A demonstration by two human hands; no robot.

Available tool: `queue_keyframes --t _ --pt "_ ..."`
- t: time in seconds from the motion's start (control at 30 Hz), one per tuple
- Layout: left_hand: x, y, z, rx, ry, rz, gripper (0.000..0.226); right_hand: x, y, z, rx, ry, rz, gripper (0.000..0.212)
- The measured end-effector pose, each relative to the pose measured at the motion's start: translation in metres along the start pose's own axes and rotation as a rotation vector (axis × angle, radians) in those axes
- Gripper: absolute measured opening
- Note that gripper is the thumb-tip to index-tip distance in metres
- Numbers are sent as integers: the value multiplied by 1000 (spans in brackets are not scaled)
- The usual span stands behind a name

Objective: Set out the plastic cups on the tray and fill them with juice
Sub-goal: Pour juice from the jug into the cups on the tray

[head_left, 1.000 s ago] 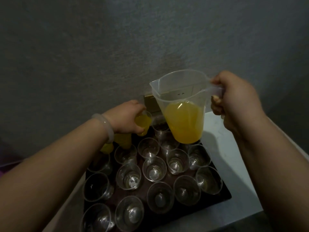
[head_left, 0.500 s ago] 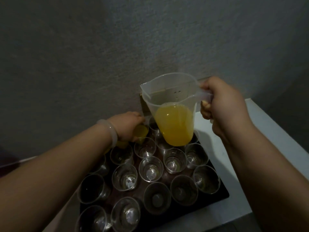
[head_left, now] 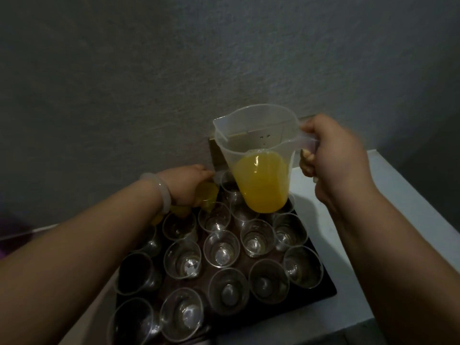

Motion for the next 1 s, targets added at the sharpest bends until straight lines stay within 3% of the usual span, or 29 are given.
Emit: queue_keyframes --t 0.33,0.5,0.8,1.0 --pt "-19 17 11 -136 -14 200 59 -6 9 -3 -8 41 16 38" --pt "-13 20 22 -111 -61 200 61 -9 20 -5 -10 60 101 31" --pt "1 24 33 -82 -130 168 74 -6 17 -4 21 89 168 50" --pt "9 28 42 -59 -149 113 76 -1 23 -5 54 85 159 44"
Point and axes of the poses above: each hand's wrist, its own x-axis towards the middle knuckle, its own y-axis out of the back of the hand, z = x × y, the point moved 7 cm from there along x, towards the middle knuckle, and after that the axes turned 13 degrees about -z, right-handed, at the moved point
